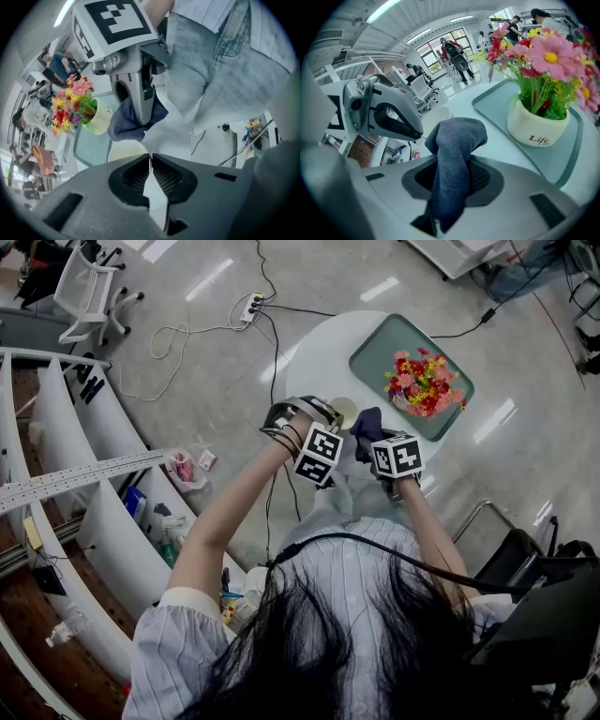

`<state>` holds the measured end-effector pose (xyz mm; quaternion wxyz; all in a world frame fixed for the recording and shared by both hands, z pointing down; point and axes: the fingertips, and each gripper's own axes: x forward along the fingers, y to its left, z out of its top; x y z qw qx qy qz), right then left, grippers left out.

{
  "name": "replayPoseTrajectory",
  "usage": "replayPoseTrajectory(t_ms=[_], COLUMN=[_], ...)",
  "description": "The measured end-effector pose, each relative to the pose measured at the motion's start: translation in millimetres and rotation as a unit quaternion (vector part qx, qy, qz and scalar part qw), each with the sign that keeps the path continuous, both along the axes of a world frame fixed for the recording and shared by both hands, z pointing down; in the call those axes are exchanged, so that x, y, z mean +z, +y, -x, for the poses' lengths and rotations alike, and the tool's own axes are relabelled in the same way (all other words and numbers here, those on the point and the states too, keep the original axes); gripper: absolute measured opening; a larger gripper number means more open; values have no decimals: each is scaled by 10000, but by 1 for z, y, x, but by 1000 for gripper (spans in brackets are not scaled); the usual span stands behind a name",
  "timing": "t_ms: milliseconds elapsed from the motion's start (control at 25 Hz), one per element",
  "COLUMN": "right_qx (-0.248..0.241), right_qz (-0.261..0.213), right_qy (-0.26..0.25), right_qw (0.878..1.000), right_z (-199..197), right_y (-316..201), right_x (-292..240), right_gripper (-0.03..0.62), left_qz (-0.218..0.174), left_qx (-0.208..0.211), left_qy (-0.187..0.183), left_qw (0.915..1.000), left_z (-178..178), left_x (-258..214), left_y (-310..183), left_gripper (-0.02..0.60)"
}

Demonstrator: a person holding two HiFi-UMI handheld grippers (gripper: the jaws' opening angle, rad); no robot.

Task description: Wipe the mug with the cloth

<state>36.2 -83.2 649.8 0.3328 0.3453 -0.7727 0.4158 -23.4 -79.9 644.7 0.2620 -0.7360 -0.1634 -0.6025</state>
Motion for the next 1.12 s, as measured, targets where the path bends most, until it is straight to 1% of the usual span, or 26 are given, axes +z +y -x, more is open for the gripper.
replayPoseTrajectory(t_ms=[40,120,200,280,320,360,440,520,600,680,760,800,960,1040,1120], right_qx=[4,6,5,12,16,20,28,42,55,69,96,117,152,141,138], right_qz=[1,-4,1,35,35,20,-4,1,4,1,-2,15,75,58,37], right_qy=[12,1,-19,-32,-19,-1,18,24,10,22,39,31,-34,-58,-39], right_qw=[10000,10000,10000,10000,10000,10000,10000,10000,10000,10000,9999,9999,9998,9999,9999], right_z=[0,1,3,3,2,1,0,0,0,-1,-2,-2,-1,0,-1], right_y=[1,1,1,2,2,1,-1,0,0,0,-2,-2,0,0,-1], right_x=[0,0,0,0,0,0,0,-1,-2,-2,-1,0,2,2,1], right_gripper=[124,124,124,124,124,124,124,124,124,124,124,124,124,124,124], left_qz=[-94,-365,-607,-734,-757,-747,-622,-466,-309,-38,225,281,310,335,261], left_qx=[321,940,1360,1527,1508,1403,954,335,-350,-1032,-1638,-1909,-2840,-3207,-3526], left_qy=[-76,-251,-381,-433,-436,-425,-335,-164,-5,190,445,558,909,1044,1124], left_qw=[9994,9946,9881,9846,9847,9864,9929,9982,9989,9945,9852,9796,9540,9408,9286], left_z=[2,7,9,9,9,8,7,5,4,1,-4,-7,-16,-22,-25], left_x=[0,0,0,1,1,2,2,-2,-8,-13,-18,-19,-17,-15,-14], left_y=[-1,-6,-10,-13,-13,-13,-12,-12,-13,-10,-6,-5,-5,-5,-8], left_gripper=[34,34,32,32,34,34,34,35,35,35,35,35,35,35,35])
